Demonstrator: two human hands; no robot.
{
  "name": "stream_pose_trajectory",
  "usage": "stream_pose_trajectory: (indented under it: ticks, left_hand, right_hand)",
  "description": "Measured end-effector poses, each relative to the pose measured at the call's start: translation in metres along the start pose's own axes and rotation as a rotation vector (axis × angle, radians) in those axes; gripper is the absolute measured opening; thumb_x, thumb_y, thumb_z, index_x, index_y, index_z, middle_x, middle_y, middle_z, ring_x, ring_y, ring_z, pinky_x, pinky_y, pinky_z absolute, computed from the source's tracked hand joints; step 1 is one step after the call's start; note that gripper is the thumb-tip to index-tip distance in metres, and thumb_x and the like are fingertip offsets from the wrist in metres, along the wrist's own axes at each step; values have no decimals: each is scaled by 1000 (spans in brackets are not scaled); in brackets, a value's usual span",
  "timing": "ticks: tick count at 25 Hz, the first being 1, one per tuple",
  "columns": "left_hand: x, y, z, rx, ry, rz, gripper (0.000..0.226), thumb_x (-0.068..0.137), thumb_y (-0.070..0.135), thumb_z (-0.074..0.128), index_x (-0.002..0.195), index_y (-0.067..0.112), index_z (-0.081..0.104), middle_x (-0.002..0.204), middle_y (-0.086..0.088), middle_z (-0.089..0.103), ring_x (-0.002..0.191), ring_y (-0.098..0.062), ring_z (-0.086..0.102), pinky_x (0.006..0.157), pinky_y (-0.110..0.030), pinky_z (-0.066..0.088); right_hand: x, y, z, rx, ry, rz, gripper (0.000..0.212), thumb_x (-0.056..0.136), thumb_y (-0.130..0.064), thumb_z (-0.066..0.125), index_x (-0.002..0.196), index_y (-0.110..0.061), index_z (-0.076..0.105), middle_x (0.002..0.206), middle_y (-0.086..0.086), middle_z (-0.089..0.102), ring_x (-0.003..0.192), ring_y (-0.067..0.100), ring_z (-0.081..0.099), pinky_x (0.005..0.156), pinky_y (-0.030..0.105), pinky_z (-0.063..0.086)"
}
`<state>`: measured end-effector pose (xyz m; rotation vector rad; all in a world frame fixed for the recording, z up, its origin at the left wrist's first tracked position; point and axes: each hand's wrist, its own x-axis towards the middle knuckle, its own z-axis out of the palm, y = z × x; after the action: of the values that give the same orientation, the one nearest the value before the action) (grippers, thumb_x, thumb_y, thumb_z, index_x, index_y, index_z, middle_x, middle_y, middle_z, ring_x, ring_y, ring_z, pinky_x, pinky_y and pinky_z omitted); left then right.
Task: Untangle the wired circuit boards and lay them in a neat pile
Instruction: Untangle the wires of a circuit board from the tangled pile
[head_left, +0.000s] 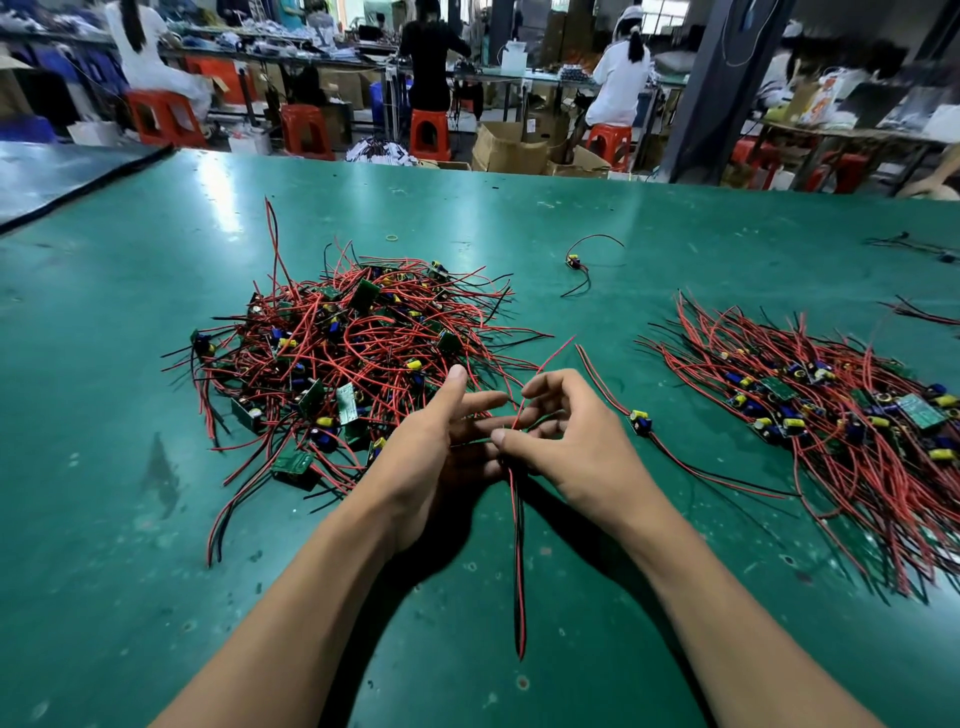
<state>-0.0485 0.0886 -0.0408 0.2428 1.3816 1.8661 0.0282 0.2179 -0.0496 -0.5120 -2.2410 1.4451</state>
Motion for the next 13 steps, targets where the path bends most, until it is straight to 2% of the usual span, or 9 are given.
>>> stream_pose_trajectory:
  ticks: [4, 7, 9, 13]
  left_hand:
    - [0, 4, 2, -80, 56, -43, 57, 103, 45, 33, 121, -4, 55, 115, -23, 68, 91, -27, 68, 81, -34, 57]
    - [0, 4, 5, -86, 106, -38, 41, 104, 37, 40, 106, 0, 58, 106, -24, 66, 92, -31, 65, 83, -37, 56]
    - [0, 4, 6, -89, 128, -32, 37, 103, 34, 42, 98, 2, 59, 107, -24, 65, 93, -33, 65, 83, -40, 57]
    - [2, 1, 5, -88, 152, 5, 36, 103, 31, 46, 96, -1, 62, 91, -19, 69, 84, -32, 73, 79, -42, 59]
  right_hand:
    - [3, 2, -1, 106, 15, 33, 36, 76, -4, 80, 97, -22, 57, 86, 3, 68, 73, 18, 64, 77, 42, 58]
    - [4, 2, -1, 290, 12, 74, 34, 79, 1, 79, 100, -13, 57, 85, 5, 68, 69, 11, 64, 61, 29, 55]
    - [5, 2, -4, 383, 47, 82, 33, 80, 2, 77, 103, -9, 57, 84, 4, 67, 66, 6, 64, 55, 20, 51]
    - [7, 4, -8, 377, 106, 70, 35, 79, 3, 78, 105, -8, 58, 91, 8, 66, 76, 8, 64, 68, 21, 53]
